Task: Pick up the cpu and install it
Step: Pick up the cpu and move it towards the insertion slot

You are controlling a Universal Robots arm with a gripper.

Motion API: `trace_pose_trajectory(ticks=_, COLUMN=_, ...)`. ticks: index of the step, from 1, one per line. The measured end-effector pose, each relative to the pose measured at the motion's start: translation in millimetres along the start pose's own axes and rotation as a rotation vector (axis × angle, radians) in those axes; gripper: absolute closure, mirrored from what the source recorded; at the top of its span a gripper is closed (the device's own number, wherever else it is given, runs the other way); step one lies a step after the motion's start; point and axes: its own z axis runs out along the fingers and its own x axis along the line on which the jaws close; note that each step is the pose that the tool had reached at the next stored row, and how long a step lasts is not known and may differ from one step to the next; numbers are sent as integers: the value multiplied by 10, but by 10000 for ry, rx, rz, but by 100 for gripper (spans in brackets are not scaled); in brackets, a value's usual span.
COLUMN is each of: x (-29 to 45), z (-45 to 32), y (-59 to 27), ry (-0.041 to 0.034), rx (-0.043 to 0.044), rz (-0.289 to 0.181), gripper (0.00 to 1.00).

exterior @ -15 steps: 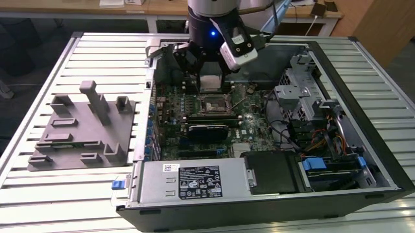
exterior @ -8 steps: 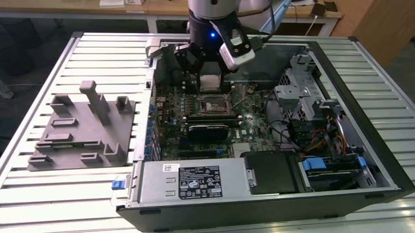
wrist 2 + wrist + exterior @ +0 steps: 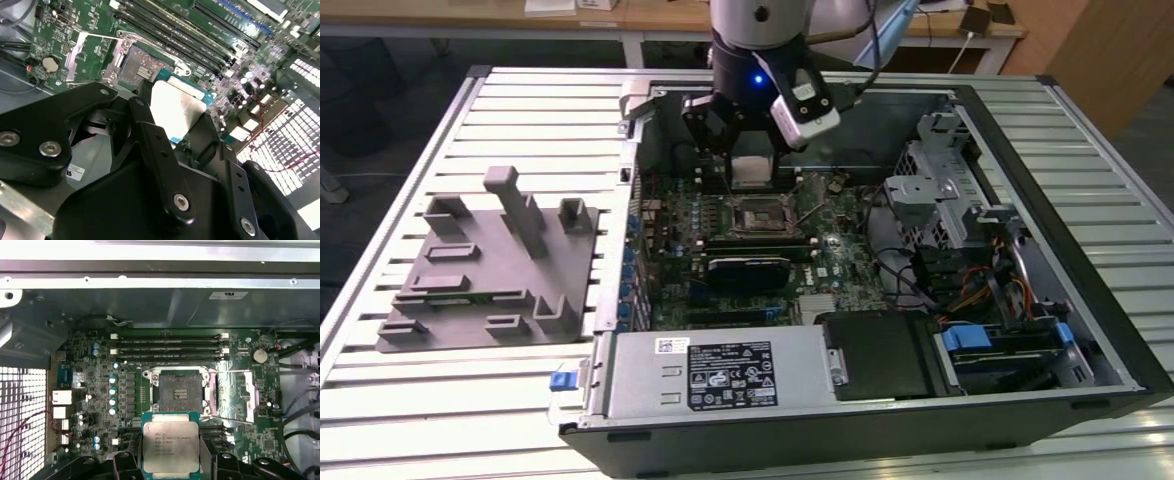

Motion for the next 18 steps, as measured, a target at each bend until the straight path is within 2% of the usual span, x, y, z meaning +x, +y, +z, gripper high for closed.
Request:
trace_pose_trajectory(ticks=8, x=-82, z=142, y=29, ry=203, rx=6, rz=18, gripper=46)
trace_pose_trajectory(ticks=18, x=-164, z=259, y=130, ry=260, rx=8, rz=14, gripper=46)
